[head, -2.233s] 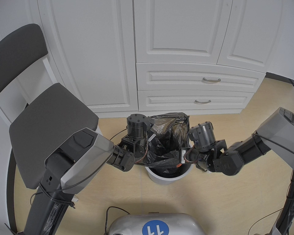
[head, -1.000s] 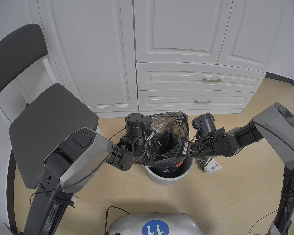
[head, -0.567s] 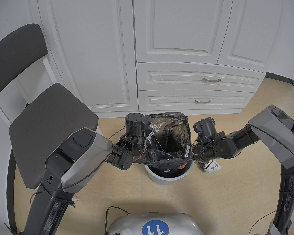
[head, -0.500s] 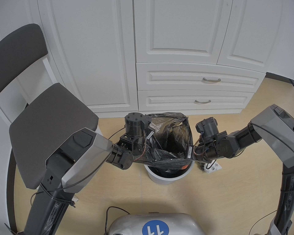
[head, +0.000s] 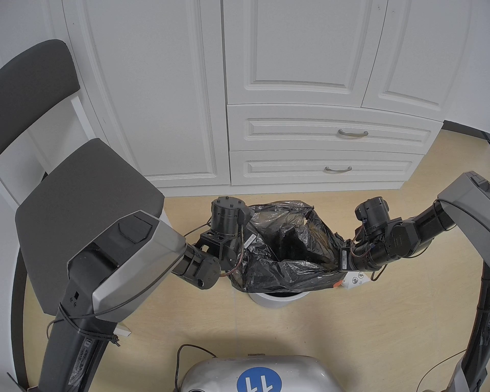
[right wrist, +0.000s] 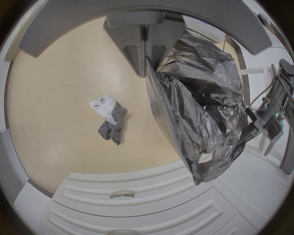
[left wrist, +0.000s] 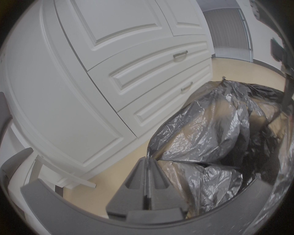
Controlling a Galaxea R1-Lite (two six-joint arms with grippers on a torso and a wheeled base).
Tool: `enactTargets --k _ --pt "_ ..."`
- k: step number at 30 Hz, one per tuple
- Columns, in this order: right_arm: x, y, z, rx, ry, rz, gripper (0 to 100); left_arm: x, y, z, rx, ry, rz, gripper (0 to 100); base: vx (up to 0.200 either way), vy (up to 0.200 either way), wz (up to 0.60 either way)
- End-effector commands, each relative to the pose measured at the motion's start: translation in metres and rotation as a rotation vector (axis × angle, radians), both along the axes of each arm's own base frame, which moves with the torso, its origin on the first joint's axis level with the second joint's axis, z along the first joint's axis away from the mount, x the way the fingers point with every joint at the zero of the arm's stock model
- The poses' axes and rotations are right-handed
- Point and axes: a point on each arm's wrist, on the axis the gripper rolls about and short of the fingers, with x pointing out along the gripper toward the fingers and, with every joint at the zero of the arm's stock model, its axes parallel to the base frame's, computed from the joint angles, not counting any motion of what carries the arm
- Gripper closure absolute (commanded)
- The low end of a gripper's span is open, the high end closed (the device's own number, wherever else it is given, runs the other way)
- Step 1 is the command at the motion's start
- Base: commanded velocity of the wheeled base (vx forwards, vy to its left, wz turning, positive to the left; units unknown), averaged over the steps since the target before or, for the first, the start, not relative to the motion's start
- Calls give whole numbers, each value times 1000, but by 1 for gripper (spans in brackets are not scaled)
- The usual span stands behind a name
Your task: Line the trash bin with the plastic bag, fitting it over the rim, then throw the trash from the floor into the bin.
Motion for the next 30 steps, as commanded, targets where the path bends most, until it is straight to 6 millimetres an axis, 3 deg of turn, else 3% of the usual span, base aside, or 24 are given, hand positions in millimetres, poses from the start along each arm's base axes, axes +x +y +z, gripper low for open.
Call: enactTargets --k 1,8,15,25,30 --pt "7 -15 -6 -5 6 -25 100 -32 10 22 16 59 -12 100 0 0 0" --pt "2 -16 -15 -34 40 6 100 -34 16 19 -19 66 6 100 0 0 0" --pt "-10 -14 -27 -99 74 94 100 -56 17 16 -42 48 20 100 0 0 0" --pt "-5 10 -60 -147 24 100 100 -50 17 -31 -52 23 30 100 0 0 0" --pt "2 11 -65 -150 -71 68 100 -43 21 -37 -63 10 47 100 0 0 0"
